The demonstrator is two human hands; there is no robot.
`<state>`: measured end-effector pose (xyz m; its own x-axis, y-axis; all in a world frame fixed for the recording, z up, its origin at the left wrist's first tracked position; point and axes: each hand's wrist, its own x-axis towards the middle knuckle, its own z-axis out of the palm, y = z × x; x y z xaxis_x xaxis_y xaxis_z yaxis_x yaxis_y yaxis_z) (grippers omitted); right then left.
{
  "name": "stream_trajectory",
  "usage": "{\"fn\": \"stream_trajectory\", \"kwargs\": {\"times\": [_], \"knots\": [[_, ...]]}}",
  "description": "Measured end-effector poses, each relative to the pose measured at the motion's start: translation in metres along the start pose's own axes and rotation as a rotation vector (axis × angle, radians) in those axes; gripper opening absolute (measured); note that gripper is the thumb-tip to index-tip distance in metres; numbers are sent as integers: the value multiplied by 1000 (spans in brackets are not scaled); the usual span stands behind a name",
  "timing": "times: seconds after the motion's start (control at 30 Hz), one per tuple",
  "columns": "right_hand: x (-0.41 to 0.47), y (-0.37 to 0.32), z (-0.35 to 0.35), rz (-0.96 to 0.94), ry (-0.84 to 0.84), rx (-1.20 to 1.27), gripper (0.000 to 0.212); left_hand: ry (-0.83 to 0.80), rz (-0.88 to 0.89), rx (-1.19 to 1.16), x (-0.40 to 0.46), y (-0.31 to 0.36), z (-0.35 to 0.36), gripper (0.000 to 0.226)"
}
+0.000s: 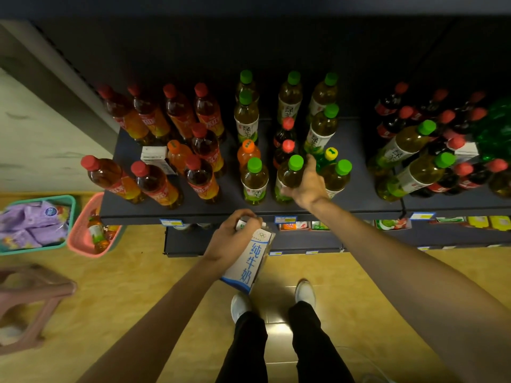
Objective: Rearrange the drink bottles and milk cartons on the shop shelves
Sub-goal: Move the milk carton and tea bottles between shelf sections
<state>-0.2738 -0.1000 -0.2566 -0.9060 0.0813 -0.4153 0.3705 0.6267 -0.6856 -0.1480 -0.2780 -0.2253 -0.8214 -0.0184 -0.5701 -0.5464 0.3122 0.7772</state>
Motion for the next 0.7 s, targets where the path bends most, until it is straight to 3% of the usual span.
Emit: {"fn": "stream_trajectory", "kwargs": {"times": [0.2, 0.23, 0.3, 0.37, 0.4, 0.53, 0.7], "knots": [[-70, 9, -1, -398, 95, -17, 91, -28, 16, -89, -8, 21, -6, 6], [-84, 11, -3, -481, 79, -31, 87, -40, 16, -110, -12, 26, -8, 7], [-102, 15, -6, -592, -138, -94, 85, -76, 21, -154, -20, 38, -13, 11], [-110, 15, -7, -626, -386, -173, 89, -107, 18, -174, -27, 50, -18, 11], [-111, 12, -6, -622, -429, -167, 90, -116, 9, -183, -31, 55, -20, 10], [-113, -5, -2, -617, -341, -25, 66, -167, 13, -212, -41, 61, -33, 15], [-121, -14, -6, -515, -293, 100, 52, -200, 2, -266, -52, 70, -47, 39]]}}
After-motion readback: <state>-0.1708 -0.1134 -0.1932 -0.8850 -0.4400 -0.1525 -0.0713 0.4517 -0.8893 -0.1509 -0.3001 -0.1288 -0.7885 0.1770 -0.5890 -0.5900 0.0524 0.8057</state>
